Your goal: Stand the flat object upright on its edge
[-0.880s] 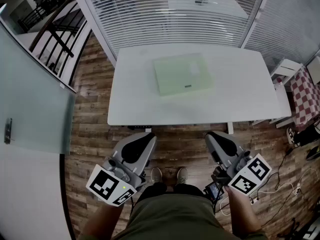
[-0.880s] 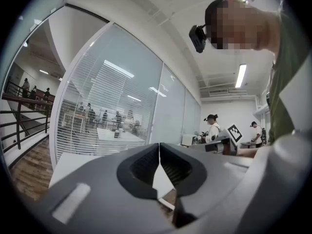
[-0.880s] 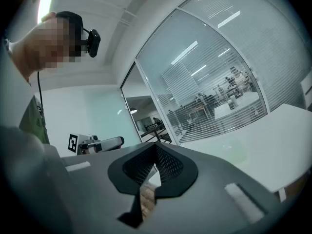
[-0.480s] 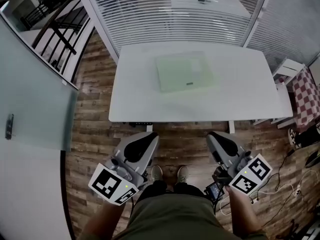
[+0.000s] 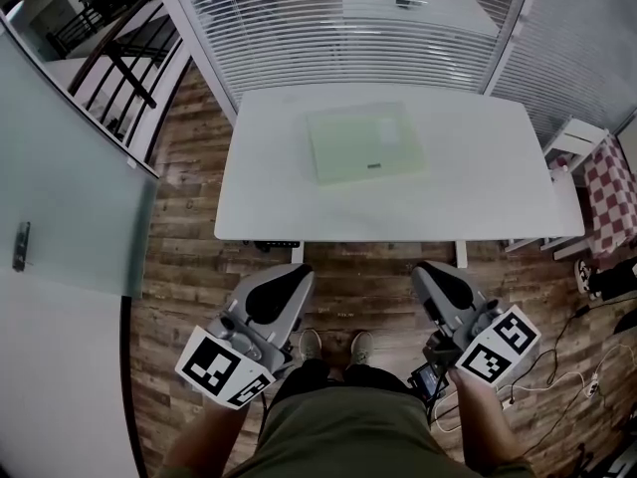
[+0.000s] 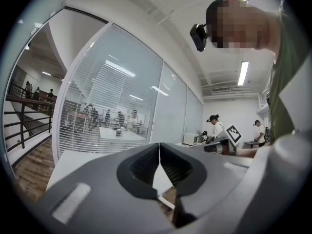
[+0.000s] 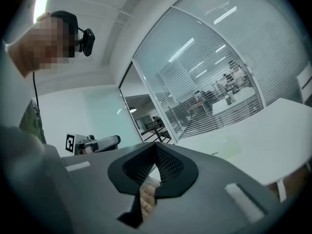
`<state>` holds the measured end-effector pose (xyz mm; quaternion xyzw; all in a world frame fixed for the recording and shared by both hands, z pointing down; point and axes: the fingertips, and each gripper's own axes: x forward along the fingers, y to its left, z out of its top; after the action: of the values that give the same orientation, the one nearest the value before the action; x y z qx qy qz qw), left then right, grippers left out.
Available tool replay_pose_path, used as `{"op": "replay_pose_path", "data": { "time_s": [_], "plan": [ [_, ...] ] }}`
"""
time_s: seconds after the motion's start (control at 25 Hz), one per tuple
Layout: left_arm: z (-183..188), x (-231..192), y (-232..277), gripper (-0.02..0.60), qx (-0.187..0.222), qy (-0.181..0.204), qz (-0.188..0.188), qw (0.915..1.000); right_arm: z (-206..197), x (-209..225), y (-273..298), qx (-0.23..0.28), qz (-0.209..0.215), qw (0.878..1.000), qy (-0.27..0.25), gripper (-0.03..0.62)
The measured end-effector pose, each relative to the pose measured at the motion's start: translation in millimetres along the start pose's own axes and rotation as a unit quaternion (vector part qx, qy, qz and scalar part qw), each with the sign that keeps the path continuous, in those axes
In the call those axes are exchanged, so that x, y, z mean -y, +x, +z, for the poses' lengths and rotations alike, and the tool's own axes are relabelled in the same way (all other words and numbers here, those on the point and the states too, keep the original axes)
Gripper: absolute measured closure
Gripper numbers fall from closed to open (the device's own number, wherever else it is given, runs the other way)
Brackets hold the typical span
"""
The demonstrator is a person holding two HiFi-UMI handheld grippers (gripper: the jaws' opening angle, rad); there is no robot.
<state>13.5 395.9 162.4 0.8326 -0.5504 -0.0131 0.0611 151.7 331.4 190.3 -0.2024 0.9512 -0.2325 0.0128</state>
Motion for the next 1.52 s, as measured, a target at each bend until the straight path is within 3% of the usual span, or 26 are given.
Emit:
{"op": "replay_pose_path", "data": {
  "time_s": [0.72,1.52],
  "plan": [
    [-10.9,17.2,21.3,0.577,-0.009,0.005,0.036,0.9993,-3.4,47.8,-27.1,-0.023,-0.019,1.0,-0.002,0.583],
    [-23.6,-4.5,35.8,0.577,-0.006,-0.01,0.032,0.9994,-6.6,65.1,-4.6,-0.041,-0.035,0.999,0.0,0.583]
  ]
}}
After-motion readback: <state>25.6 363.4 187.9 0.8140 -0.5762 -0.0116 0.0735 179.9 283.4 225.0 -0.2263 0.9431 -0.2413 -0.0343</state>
